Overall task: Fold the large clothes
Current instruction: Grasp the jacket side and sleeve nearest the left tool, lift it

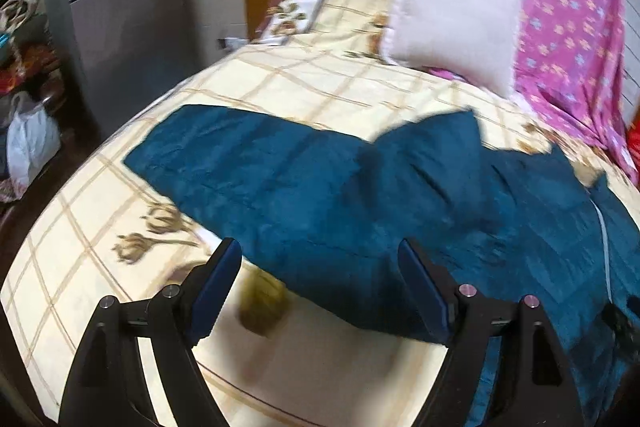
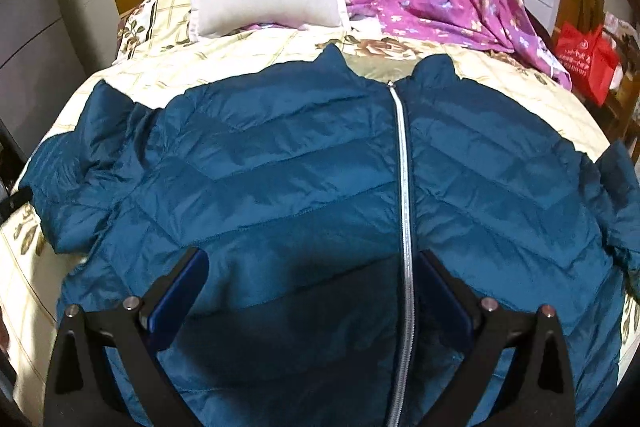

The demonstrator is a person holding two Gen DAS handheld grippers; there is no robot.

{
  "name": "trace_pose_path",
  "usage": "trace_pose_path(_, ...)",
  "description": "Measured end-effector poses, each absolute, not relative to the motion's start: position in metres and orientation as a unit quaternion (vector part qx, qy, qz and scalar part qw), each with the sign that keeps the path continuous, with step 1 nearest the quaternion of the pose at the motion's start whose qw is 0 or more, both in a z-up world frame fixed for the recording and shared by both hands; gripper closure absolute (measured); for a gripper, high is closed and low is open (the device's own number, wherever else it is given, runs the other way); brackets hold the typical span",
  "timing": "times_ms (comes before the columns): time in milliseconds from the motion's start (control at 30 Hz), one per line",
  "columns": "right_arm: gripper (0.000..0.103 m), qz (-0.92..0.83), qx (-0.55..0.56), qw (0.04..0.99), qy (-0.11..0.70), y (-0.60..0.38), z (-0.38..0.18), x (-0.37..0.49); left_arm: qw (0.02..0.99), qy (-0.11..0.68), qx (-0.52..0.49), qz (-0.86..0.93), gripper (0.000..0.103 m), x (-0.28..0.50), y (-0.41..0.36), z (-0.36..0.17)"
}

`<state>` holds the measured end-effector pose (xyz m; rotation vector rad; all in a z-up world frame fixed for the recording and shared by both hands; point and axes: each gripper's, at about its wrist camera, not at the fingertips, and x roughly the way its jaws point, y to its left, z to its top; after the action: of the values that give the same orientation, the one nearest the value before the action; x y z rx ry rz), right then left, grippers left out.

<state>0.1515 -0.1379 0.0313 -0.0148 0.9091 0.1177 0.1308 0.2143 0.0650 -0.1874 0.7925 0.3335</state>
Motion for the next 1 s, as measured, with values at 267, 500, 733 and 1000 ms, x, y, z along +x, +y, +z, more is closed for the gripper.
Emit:
trace_pose_path(267,0.0,0.069,-0.029,0.904,0.421,-0.134,0.037,0.144,0.886,0.357,-0.152,0.255,0.075,0.145,0.313,0.064)
trace_pose_path(500,0.0,0.073,-0.034,0.899,0.431,-0.131,0.028,0.147,0.86,0.358,-0.191,0.311,0.075,0.162,0.374,0.041)
trace_pose_path(733,0.0,0.075,-0.037,0.894,0.441,-0.13,0.019,0.149,0.838,0.377,-0.2,0.34,0.091,0.186,0.4,0.013)
trace_pose_path(1000,0.0,0.08,-0.048,0.89,0.446,-0.127,0.017,0.149,0.837,0.363,-0.233,0.337,0.092,0.198,0.407,-0.002)
